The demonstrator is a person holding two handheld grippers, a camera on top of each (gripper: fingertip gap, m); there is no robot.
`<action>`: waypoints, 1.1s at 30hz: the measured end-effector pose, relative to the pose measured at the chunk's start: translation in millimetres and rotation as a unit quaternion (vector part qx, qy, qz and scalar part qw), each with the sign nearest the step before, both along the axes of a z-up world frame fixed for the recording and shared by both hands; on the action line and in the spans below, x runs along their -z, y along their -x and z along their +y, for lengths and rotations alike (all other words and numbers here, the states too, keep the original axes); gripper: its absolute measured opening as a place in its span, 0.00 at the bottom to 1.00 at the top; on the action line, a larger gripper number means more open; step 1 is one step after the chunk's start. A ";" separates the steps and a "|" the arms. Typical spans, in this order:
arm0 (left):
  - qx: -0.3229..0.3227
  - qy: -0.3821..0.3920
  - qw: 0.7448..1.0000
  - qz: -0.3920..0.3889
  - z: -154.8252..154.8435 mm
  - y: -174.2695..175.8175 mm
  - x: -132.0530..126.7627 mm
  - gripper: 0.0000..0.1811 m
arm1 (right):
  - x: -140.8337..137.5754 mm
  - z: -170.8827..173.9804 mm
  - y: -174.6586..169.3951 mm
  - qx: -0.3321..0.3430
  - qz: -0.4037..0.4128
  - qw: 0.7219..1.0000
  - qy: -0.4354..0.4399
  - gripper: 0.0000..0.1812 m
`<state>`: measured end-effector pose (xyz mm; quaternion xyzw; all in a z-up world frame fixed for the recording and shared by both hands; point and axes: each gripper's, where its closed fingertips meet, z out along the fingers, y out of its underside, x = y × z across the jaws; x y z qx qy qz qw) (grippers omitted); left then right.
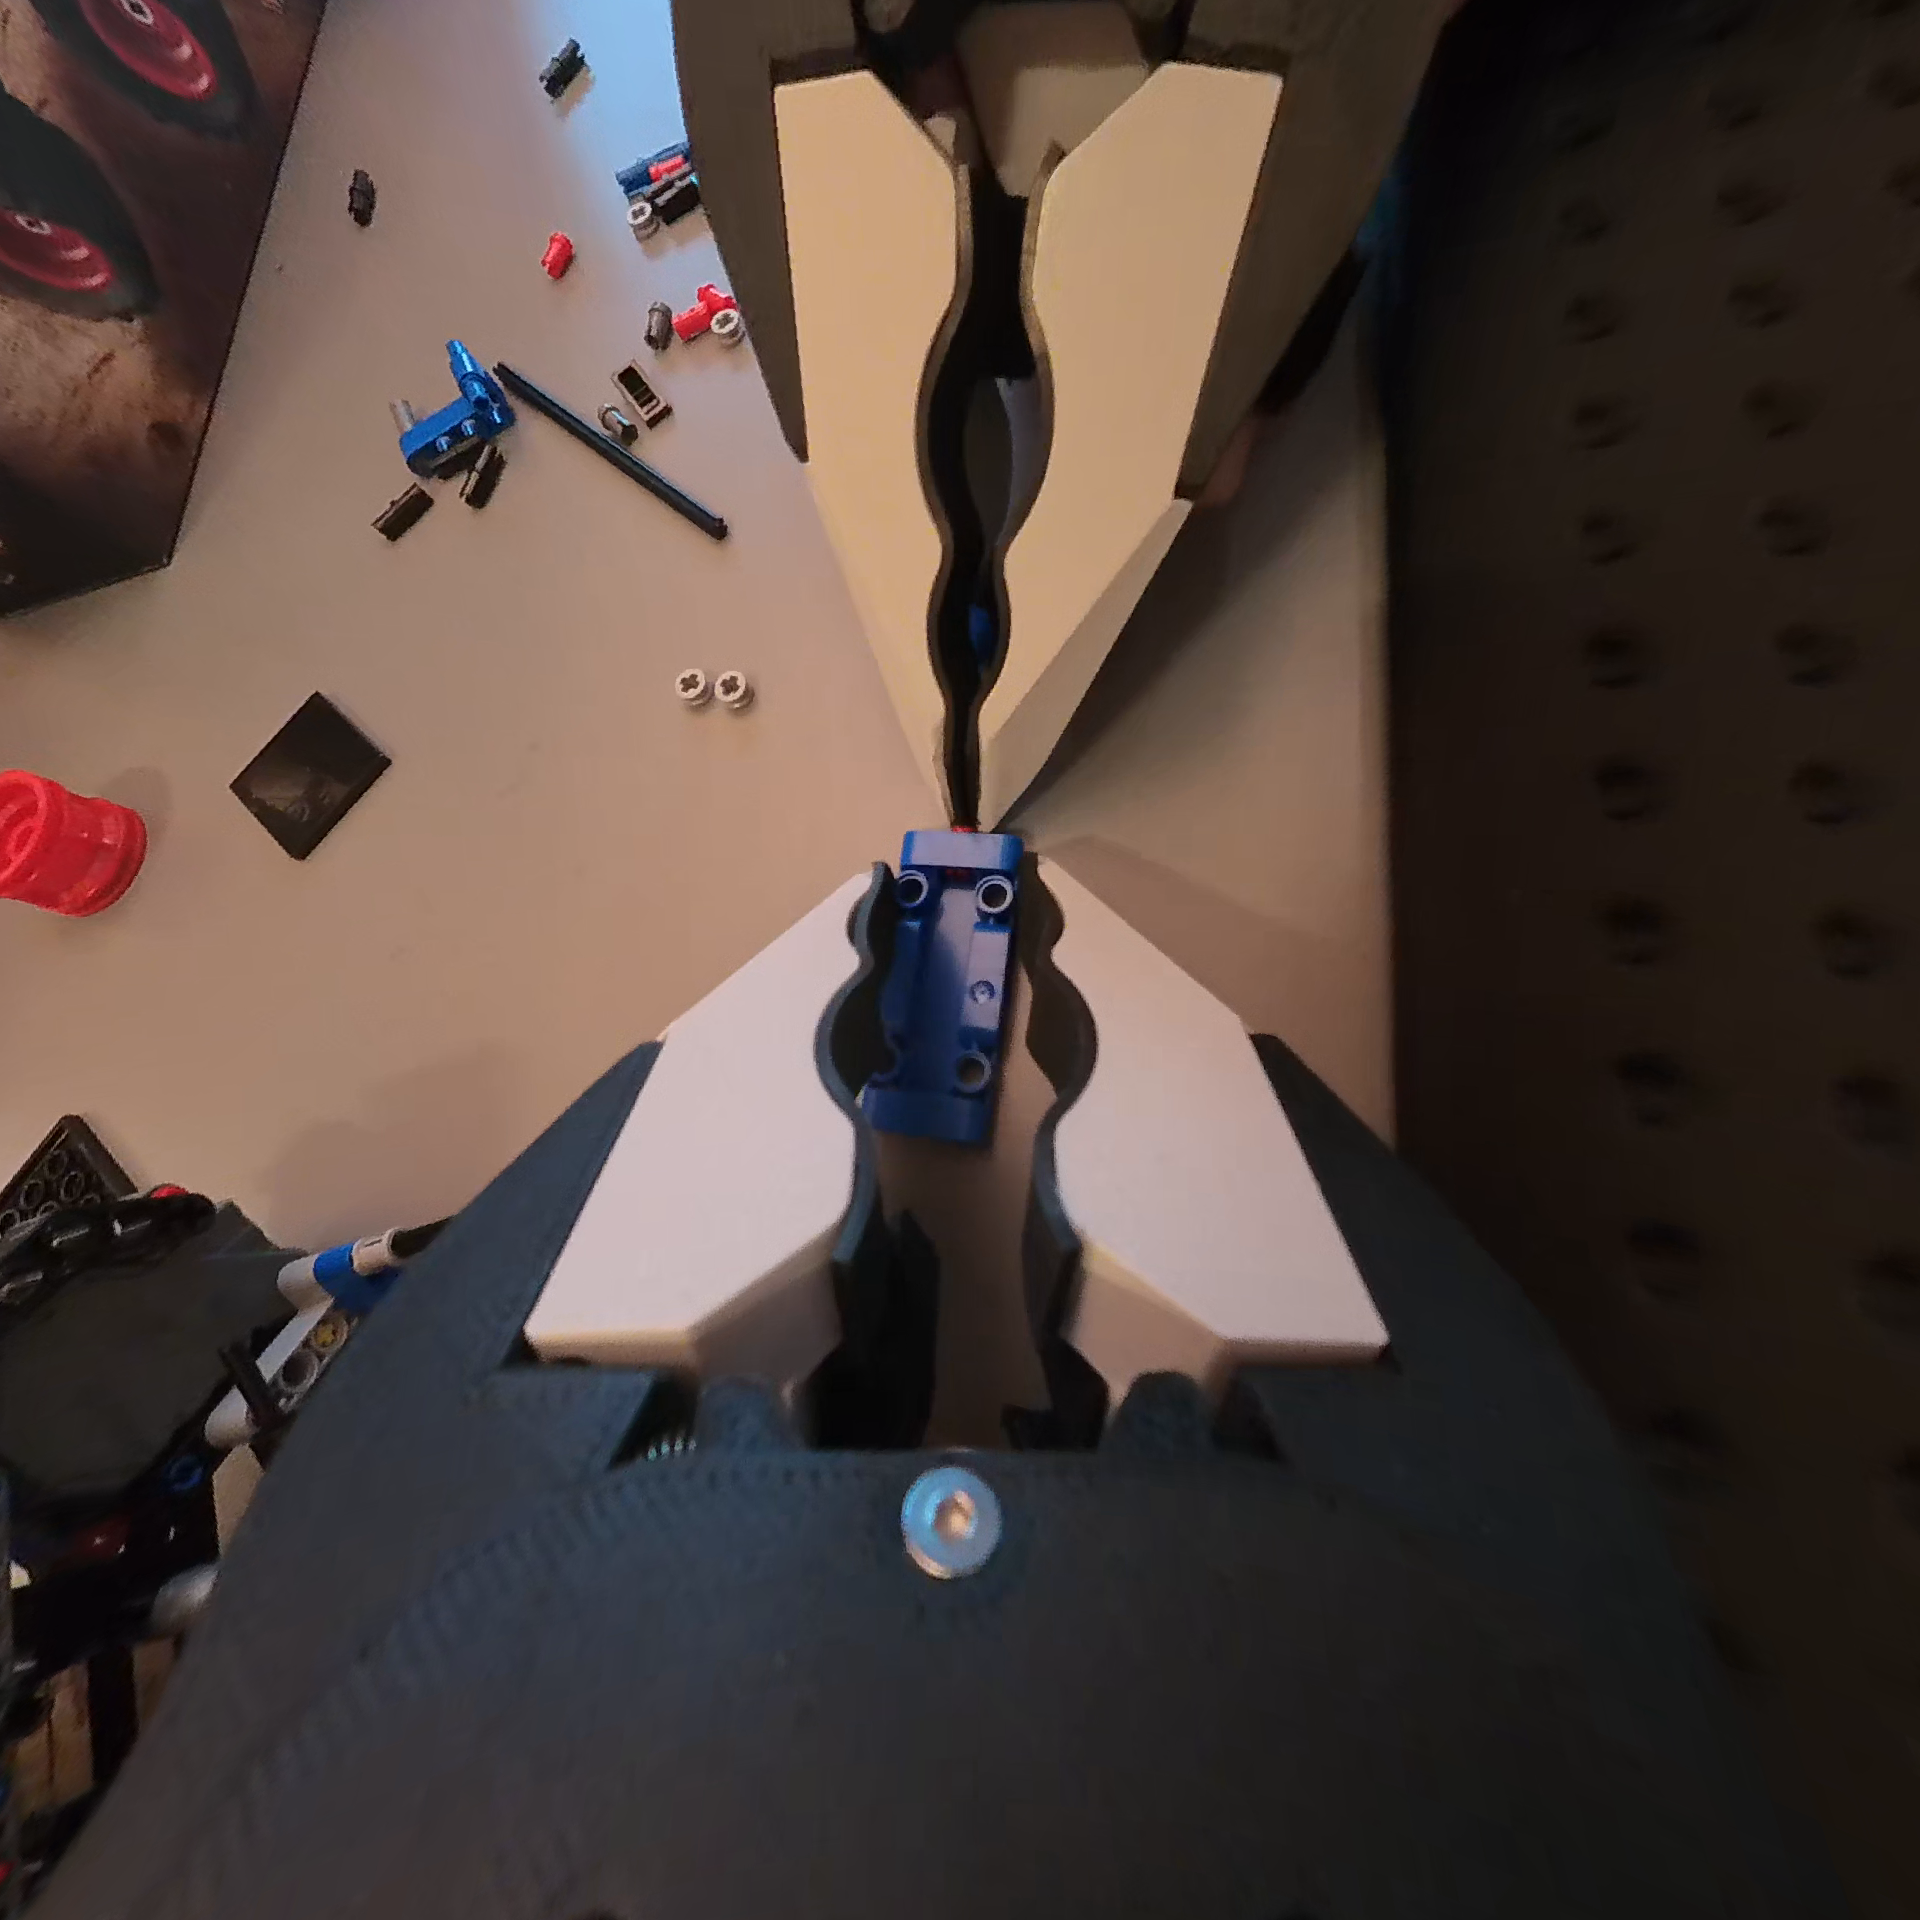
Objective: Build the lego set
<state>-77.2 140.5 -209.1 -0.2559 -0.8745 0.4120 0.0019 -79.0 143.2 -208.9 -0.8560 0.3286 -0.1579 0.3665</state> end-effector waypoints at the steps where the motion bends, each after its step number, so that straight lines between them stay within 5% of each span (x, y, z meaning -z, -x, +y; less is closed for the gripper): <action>1: 0.001 0.000 1.000 0.000 -0.1 0.2 0.1 0.12 | 0.0 -0.3 0.2 0.000 0.002 1.000 -0.001 0.00; 6: -0.004 0.004 1.000 -0.008 0.4 -3.9 -1.2 0.13 | -22.6 -19.2 1.2 0.022 -0.026 0.999 -0.024 0.00; 12: -0.005 -0.004 1.000 -0.003 4.2 -9.1 -1.9 0.16 | -47.8 -80.6 9.4 0.106 -0.049 0.993 -0.030 0.04; 18: -0.006 -0.008 1.000 0.002 5.2 -10.5 -1.8 0.17 | -38.0 -138.7 26.4 0.160 -0.024 0.986 0.027 0.05; 25: -0.004 -0.008 1.000 0.008 5.3 -9.8 -1.7 0.17 | -11.1 -147.4 44.7 0.144 0.037 0.987 0.068 0.07; 33: -0.002 -0.007 1.000 0.009 4.0 -9.1 -1.8 0.18 | -17.5 -161.2 35.4 0.175 0.027 0.982 0.064 0.07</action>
